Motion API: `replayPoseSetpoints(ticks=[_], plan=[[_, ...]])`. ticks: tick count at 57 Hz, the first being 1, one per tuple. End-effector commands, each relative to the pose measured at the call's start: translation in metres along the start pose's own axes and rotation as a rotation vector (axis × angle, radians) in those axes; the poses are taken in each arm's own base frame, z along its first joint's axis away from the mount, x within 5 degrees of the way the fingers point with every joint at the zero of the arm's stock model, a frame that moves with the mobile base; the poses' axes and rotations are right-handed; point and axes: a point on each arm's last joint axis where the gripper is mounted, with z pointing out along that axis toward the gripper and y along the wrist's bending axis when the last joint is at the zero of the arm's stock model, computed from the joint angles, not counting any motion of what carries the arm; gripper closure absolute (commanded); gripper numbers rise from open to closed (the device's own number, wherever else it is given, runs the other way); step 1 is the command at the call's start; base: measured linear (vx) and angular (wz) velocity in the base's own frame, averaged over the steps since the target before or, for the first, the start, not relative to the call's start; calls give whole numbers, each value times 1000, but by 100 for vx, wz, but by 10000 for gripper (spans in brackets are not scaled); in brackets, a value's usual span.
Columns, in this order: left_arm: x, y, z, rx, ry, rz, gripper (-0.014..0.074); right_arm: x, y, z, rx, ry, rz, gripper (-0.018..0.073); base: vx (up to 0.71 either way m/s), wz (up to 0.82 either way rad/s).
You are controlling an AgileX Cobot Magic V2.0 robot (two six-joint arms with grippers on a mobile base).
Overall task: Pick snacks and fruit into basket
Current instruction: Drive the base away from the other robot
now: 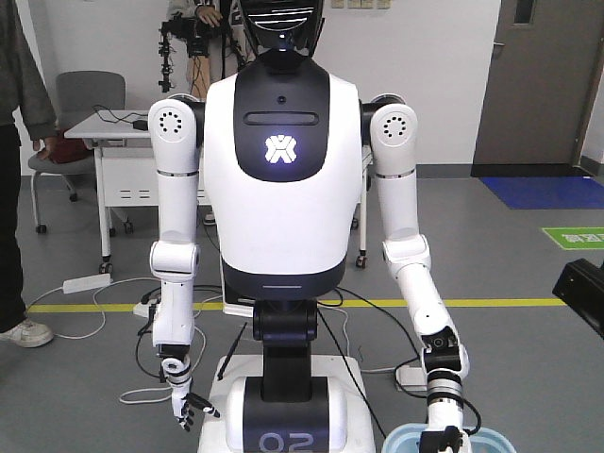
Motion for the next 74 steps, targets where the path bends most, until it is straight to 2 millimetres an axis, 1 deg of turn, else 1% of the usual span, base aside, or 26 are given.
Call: replayPoseSetpoints(ticks=[1, 22, 74], plan=[[-15, -2, -3, 21, -95, 9, 188, -11, -3, -1, 30, -34, -40, 230, -6, 1], [-15, -2, -3, 21, -95, 9, 188, -11, -3, -1, 30, -34, -39, 230, -14, 4], [-16, -2, -4, 21, -96, 8, 188, -11, -3, -1, 29, -34, -40, 230, -26, 6]])
